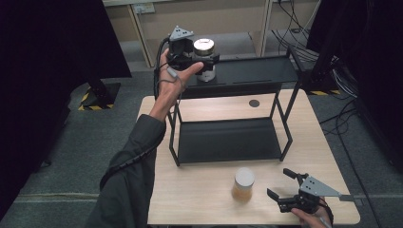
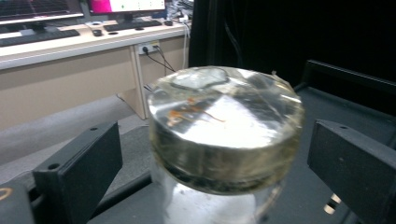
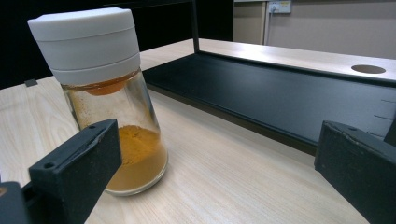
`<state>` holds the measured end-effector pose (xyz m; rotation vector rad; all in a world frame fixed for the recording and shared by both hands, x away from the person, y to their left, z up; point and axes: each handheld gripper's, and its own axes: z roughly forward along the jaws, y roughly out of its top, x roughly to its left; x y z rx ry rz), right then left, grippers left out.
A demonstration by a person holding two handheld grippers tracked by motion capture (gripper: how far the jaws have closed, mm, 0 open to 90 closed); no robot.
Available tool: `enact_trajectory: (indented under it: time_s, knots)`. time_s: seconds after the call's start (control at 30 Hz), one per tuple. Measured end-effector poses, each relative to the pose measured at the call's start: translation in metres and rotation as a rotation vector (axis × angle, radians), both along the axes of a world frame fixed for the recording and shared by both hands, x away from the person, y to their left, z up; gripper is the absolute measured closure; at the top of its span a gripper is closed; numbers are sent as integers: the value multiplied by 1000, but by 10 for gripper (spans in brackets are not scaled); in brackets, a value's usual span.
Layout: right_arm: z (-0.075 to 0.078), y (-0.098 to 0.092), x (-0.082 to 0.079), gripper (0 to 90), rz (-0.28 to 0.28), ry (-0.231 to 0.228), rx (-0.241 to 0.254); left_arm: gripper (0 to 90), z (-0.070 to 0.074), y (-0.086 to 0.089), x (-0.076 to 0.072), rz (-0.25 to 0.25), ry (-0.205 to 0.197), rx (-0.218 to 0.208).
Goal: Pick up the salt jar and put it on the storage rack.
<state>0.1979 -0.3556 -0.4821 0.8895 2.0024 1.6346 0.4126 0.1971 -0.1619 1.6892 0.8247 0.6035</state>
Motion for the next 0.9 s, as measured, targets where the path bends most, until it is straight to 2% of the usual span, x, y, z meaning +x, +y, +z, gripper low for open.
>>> enact_trajectory:
  time_s: [0.23, 0.57, 0.7, 0.9]
  knots:
    - [0, 0, 0, 10, 4, 2, -1, 19, 2, 4, -7, -8, -6, 12]
    - [0, 0, 1, 10, 4, 4, 3, 19, 1, 12, -20, -35, -18, -9]
    - [0, 0, 1, 9, 4, 3, 4, 19, -1, 15, -29, -51, -26, -2]
    - [0, 0, 1, 9, 4, 4, 3, 20, -4, 19, -40, -77, -33, -21]
